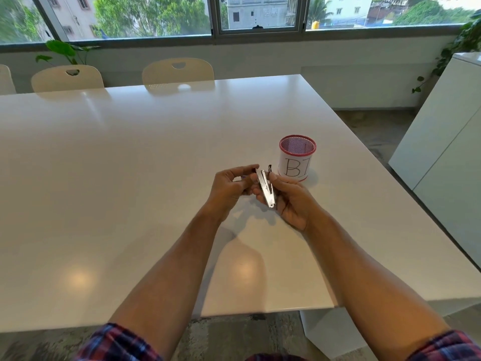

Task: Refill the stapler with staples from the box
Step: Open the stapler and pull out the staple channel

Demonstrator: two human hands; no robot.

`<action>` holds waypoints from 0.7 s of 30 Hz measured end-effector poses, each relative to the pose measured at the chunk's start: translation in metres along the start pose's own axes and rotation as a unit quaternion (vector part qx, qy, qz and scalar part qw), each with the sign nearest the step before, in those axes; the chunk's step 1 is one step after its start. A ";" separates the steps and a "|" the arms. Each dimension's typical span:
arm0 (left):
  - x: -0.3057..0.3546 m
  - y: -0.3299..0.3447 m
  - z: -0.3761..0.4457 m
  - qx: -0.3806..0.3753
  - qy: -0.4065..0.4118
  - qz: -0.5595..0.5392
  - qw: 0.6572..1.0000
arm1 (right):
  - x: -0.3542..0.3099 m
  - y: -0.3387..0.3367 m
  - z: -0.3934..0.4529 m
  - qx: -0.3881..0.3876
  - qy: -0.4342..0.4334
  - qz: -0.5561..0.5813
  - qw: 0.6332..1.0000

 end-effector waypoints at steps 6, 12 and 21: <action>-0.006 0.001 -0.001 -0.030 -0.016 0.000 0.999 | 0.000 0.002 -0.001 0.022 -0.017 -0.050 0.998; -0.007 -0.003 -0.008 -0.012 -0.026 0.014 0.999 | -0.003 0.005 -0.003 0.052 -0.020 -0.108 0.993; -0.007 0.006 -0.014 -0.003 -0.034 0.031 0.999 | -0.005 0.008 -0.003 0.116 -0.073 -0.416 0.899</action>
Point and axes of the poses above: each hand's wrist, its own z-axis towards the middle knuckle, its own y-axis out of the palm, x = y × z, the point moved 3 cm from there along z, towards the middle knuckle, and after that the axes turned 11 degrees about -x, right-handed, at the moved point
